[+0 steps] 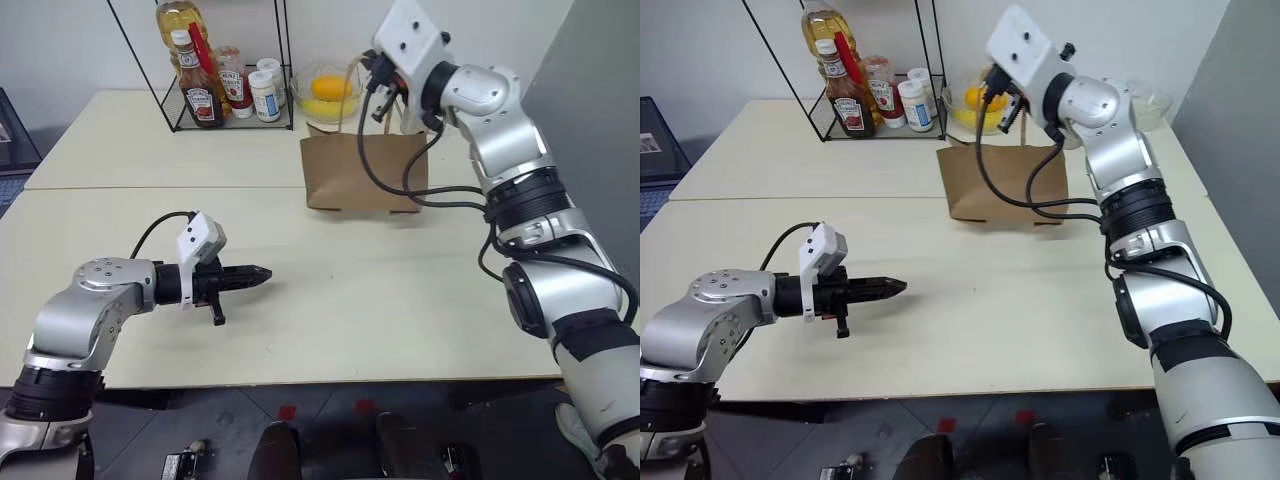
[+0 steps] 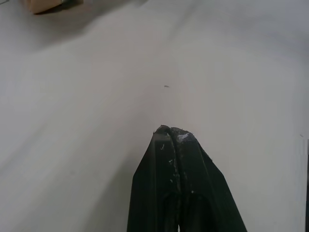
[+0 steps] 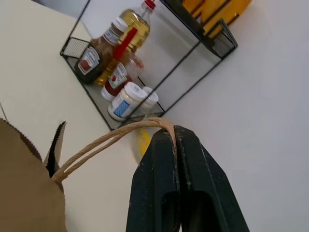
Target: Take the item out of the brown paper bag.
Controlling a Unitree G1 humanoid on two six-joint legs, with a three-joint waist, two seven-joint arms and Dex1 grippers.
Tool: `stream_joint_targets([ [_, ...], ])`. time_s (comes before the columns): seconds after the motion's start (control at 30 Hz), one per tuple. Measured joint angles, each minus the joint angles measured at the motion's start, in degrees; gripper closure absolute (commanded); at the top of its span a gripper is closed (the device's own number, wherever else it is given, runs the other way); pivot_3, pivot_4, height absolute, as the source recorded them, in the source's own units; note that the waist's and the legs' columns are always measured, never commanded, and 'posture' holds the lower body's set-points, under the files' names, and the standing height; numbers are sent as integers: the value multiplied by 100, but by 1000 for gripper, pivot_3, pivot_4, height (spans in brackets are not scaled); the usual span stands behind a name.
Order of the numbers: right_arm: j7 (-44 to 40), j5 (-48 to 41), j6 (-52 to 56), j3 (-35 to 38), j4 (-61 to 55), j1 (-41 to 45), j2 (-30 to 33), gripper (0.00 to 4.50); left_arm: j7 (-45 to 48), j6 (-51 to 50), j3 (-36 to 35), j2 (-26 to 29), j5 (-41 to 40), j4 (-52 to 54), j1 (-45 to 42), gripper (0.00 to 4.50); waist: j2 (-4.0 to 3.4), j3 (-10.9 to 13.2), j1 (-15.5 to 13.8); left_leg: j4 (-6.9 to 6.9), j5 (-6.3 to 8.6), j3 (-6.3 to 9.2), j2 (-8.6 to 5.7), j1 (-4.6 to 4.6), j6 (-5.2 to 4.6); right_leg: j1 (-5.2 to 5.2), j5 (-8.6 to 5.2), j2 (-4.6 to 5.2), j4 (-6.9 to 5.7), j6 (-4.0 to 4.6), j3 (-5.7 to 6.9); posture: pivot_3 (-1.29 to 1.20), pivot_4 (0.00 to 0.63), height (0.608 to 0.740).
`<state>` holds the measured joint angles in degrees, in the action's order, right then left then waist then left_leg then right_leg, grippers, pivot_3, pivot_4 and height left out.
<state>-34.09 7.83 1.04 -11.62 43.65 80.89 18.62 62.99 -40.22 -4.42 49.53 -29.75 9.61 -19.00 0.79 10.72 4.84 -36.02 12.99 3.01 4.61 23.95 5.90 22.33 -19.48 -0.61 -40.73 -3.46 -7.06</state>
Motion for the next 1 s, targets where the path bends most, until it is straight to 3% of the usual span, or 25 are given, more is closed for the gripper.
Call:
stream_joint_targets([
  [0.4,-1,210,-967,-202,507,91,-569,4472,-172,-441,-53,76,-292,460,31,4500,0,0,1,-1,0,4,0,0,0,0,0,0,-4,1,4,0,150,740],
  [1.0,170,589,-1825,-314,1422,204,-827,4472,-92,77,14,76,-51,271,156,4500,0,0,6,-1,-9,5,0,-2,16,0,-1,0,-7,2,5,0,150,740],
])
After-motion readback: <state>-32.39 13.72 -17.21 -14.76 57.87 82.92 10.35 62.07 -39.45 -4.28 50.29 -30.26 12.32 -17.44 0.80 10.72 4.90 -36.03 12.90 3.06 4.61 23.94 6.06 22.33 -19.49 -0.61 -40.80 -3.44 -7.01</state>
